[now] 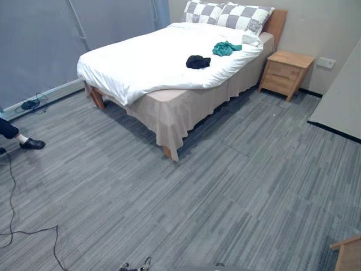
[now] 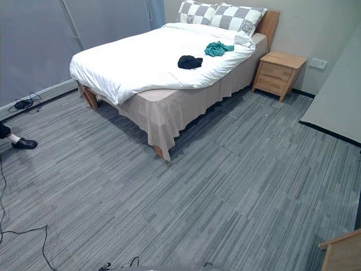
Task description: Tidy the bed and pick cloth on bed and put in laundry
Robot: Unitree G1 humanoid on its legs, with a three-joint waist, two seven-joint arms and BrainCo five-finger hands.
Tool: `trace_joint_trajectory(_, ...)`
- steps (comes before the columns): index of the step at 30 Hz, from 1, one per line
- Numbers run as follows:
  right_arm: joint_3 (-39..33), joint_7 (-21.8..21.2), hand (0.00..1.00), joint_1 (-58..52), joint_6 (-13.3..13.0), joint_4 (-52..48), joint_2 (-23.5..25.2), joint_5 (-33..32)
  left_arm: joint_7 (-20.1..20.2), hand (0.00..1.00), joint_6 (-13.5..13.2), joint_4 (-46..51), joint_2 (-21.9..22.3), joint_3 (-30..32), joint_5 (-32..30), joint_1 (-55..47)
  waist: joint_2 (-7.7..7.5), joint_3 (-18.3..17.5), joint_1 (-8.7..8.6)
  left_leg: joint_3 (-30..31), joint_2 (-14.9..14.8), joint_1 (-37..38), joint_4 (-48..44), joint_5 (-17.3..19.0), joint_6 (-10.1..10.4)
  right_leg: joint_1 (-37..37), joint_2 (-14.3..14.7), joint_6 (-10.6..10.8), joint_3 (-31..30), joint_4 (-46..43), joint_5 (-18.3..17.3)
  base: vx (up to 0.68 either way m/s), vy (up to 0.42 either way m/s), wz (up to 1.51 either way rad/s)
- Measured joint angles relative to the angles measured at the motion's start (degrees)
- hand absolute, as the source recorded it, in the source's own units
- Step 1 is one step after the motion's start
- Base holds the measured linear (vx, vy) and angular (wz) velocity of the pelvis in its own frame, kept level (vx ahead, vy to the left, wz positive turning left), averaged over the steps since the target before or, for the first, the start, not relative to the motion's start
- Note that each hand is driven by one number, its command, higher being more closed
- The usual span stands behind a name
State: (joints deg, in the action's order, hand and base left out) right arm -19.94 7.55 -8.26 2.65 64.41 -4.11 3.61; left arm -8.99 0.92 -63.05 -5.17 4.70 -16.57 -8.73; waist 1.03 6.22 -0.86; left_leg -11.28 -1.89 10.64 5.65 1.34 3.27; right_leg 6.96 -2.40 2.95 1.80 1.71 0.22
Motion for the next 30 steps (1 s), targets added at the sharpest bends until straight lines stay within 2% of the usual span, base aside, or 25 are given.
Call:
trace_joint_trajectory(2, -0.17, 0.00, 0.00, 0.11, 0.00, 0.02, 0.18, 0.05, 0.00, 0.00, 0.00, -0.08, -0.18, 0.00, 0.00, -0.04, -0.26, 0.05, -0.05, 0.04, -0.24, 0.40, -0.31, -0.82, -0.86, 0.33, 0.31, -0.41, 0.17, 0.39, 0.27, 0.14, -0.021, -0.01)
trace_joint_trajectory(10, -2.05, 0.00, 0.00, 2.77, -0.08, 0.01, 0.88, 0.50, -0.08, 0.00, -0.14, -0.50, -0.86, 0.33, 0.01, 1.87, -0.89, 3.03, -0.02, -0.04, -0.24, 1.52, -0.33, -0.83, -0.82, 1.83, 0.27, -0.17, 1.30, 0.55, 0.03, 0.04, -0.013, 0.01)
trace_joint_trajectory(16, -2.08, 0.01, 0.00, 2.77, -0.08, -0.05, 0.96, 0.49, -0.10, 0.00, -0.11, -0.51, -0.80, 0.42, 0.01, 1.91, -0.83, 3.23, -0.03, -0.33, -0.34, 1.19, -0.31, -0.80, -0.79, 1.47, 0.25, -0.13, 1.42, 0.51, -0.12, -0.08, -0.037, 0.01)
trace_joint_trajectory(27, -2.43, 0.04, 0.00, 2.85, -0.06, -0.22, 0.98, 0.44, -0.04, 0.00, -0.06, -0.51, -0.96, 0.43, 0.06, 2.81, -0.73, 3.29, -0.01, -2.69, -1.45, -4.06, 0.07, -0.70, -0.32, -3.92, 1.25, -0.44, 1.02, 1.47, 0.69, -0.04, -0.044, -0.10)
trace_joint_trajectory(28, -2.93, 0.04, 0.00, 3.05, -0.03, -0.20, 1.02, 0.43, -0.07, 0.00, -0.02, -0.51, -0.99, 0.45, 0.08, 3.32, -0.70, 3.64, 0.03, -2.98, -1.61, -4.69, -0.24, -0.97, -0.55, -4.90, 1.41, -1.16, 0.88, 1.40, 1.16, 0.14, -0.050, -0.10)
trace_joint_trajectory(30, -3.93, 0.09, 0.00, 3.84, -0.02, -0.20, 1.13, 0.43, -0.10, 0.00, -0.02, -0.50, -1.06, 0.52, 0.16, 3.81, -0.72, 4.42, 0.00, -3.17, -1.76, -5.16, -0.27, -1.07, -0.45, -5.54, 1.61, -1.27, 0.60, 1.37, 1.23, 0.09, -0.034, -0.13)
